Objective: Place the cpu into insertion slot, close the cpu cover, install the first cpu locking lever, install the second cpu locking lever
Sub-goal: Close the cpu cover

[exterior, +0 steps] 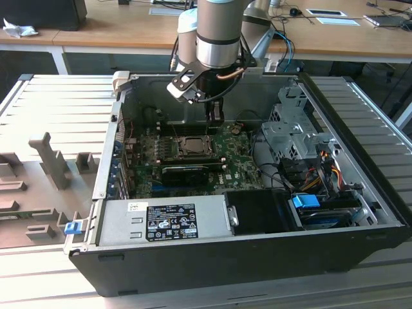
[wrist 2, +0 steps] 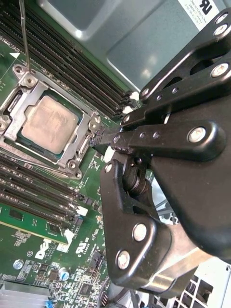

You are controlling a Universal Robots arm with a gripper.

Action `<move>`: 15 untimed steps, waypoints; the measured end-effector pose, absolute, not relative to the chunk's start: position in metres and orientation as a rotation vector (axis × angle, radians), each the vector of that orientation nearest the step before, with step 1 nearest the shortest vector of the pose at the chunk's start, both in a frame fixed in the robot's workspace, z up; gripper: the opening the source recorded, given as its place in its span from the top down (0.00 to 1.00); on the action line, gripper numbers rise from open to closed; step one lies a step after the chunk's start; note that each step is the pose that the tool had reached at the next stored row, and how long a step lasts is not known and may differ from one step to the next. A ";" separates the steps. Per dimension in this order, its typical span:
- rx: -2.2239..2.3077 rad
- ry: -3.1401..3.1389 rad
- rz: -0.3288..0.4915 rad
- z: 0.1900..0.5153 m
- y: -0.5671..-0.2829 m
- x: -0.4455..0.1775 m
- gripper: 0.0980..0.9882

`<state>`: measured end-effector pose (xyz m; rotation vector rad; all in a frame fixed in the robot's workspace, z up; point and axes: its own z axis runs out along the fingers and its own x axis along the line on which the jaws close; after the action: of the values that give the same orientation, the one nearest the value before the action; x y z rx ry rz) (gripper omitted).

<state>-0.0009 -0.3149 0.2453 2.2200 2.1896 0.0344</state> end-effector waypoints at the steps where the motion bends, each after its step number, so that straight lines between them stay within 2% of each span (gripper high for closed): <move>1: 2.220 2.190 0.034 0.245 -0.315 -0.001 0.99; 15: 2.220 2.190 0.034 0.245 -0.315 -0.005 0.99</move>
<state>-0.0050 -0.3149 0.2452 2.2200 2.1896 0.0345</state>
